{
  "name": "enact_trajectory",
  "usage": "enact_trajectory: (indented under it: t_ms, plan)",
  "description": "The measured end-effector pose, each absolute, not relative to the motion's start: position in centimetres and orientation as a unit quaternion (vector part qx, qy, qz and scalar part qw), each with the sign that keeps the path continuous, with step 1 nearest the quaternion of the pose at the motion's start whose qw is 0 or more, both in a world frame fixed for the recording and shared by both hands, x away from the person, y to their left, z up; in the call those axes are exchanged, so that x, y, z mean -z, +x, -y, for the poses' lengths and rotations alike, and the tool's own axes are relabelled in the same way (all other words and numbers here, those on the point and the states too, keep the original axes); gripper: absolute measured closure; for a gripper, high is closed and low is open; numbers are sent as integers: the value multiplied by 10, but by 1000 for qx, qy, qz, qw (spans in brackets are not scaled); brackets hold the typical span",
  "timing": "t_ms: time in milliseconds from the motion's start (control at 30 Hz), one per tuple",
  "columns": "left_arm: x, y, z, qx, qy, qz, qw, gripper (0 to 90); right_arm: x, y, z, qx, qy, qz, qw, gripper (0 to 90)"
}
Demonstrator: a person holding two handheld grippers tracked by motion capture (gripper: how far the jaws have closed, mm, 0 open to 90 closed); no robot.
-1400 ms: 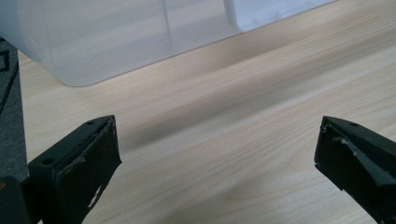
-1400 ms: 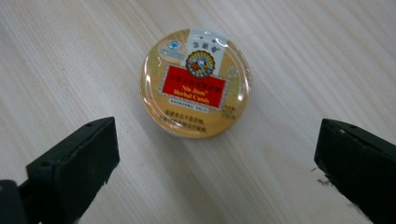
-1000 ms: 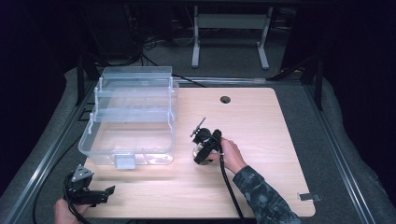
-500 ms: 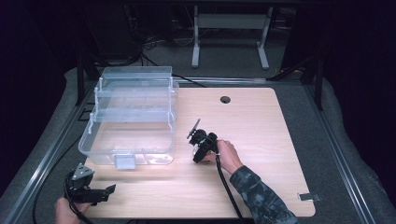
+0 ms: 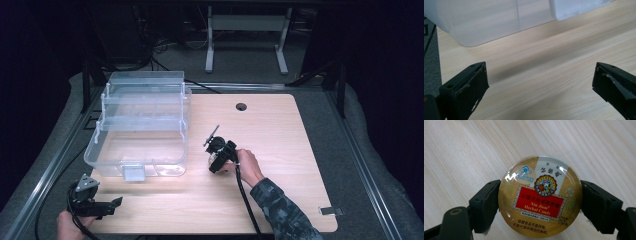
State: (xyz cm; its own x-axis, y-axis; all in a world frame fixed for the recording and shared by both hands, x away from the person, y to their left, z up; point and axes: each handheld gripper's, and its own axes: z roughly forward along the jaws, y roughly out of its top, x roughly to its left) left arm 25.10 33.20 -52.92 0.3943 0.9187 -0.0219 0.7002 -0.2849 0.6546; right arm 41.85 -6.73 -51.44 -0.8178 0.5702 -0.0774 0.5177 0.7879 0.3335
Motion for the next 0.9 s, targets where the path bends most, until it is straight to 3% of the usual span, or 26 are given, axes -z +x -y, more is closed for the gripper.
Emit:
enact_trajectory:
  t_ms: [900]
  plan:
    - [529,252,-322,-174,791,-506,295,7,485,382,143,-156,331,-924,110,203]
